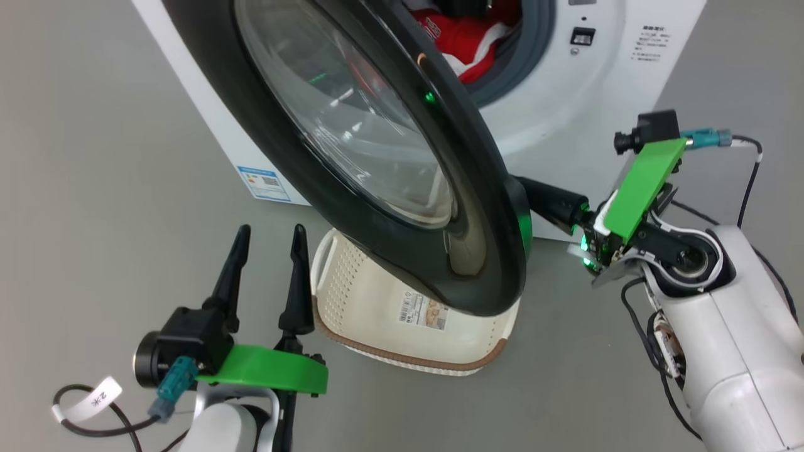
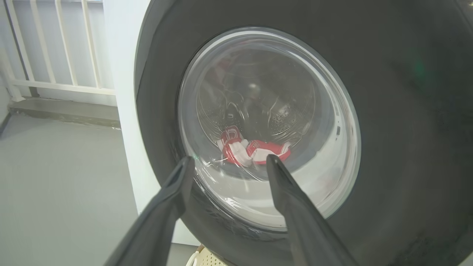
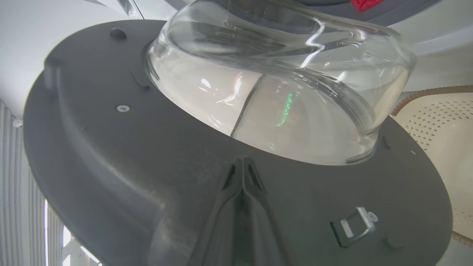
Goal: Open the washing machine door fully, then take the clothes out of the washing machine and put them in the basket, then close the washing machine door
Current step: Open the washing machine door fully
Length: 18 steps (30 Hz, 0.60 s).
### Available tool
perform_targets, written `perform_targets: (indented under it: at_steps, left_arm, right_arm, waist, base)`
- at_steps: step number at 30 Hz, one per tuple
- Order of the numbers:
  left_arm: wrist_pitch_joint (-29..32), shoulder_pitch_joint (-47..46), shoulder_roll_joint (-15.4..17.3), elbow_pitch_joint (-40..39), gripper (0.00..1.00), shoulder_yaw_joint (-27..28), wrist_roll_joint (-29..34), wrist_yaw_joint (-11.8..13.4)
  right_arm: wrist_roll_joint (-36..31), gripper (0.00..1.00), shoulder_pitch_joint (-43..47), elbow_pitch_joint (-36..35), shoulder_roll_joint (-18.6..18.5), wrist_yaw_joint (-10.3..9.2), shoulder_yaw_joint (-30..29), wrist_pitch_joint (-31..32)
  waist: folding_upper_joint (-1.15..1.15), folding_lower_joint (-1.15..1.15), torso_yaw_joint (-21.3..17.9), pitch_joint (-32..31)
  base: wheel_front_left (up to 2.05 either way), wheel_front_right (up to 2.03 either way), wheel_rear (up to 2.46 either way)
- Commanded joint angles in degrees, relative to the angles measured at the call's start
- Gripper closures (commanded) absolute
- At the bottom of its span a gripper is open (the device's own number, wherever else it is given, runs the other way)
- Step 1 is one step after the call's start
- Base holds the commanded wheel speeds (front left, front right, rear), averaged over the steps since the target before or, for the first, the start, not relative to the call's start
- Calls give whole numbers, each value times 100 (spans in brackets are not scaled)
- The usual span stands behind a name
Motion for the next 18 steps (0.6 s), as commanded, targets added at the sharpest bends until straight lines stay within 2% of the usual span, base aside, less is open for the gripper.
perform_targets:
  at_steps: [1,18]
  left_arm:
    - [-45,24,96,-143,0,169,25,57]
    - [61,288,188,-267,0,132,-56,147]
  right_arm:
    - [96,100,67,-265,127,45,123,41]
    - [569,100,1019,-1029,127,45,598,70]
  waist:
    - [0,0,144,-129]
    - [0,0,673,-438]
  base:
    - [0,0,0]
    - [0,0,0]
